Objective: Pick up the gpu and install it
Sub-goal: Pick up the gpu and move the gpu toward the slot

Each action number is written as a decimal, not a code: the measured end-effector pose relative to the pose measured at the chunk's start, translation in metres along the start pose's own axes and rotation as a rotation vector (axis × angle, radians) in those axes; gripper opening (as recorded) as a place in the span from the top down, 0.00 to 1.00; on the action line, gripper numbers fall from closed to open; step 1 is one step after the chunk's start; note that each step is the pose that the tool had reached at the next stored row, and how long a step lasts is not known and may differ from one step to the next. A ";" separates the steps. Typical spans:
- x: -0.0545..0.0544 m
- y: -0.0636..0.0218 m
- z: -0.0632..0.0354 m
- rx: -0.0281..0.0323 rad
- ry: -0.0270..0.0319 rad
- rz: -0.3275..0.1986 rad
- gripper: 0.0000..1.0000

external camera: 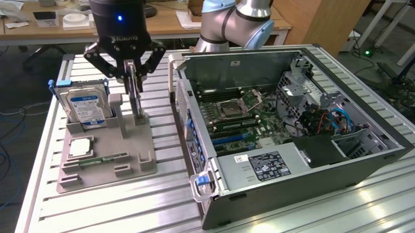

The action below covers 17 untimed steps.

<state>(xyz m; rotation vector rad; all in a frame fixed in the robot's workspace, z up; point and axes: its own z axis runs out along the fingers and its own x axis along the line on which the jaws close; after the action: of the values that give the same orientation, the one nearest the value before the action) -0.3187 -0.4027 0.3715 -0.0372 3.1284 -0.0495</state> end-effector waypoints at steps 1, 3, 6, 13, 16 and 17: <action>0.000 -0.0001 -0.0045 0.0000 0.0000 0.000 0.72; 0.000 -0.0004 -0.0121 -0.0001 -0.0001 0.000 0.72; 0.000 -0.0007 -0.0223 0.0000 0.0000 0.000 0.72; 0.000 -0.0010 -0.0311 -0.0003 -0.0002 0.000 0.72; -0.001 -0.0010 -0.0313 -0.0001 0.0000 0.000 0.72; -0.002 -0.0011 -0.0312 -0.0002 -0.0002 0.000 0.72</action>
<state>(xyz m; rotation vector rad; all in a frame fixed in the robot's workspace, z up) -0.3174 -0.4028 0.4027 -0.0375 3.1282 -0.0492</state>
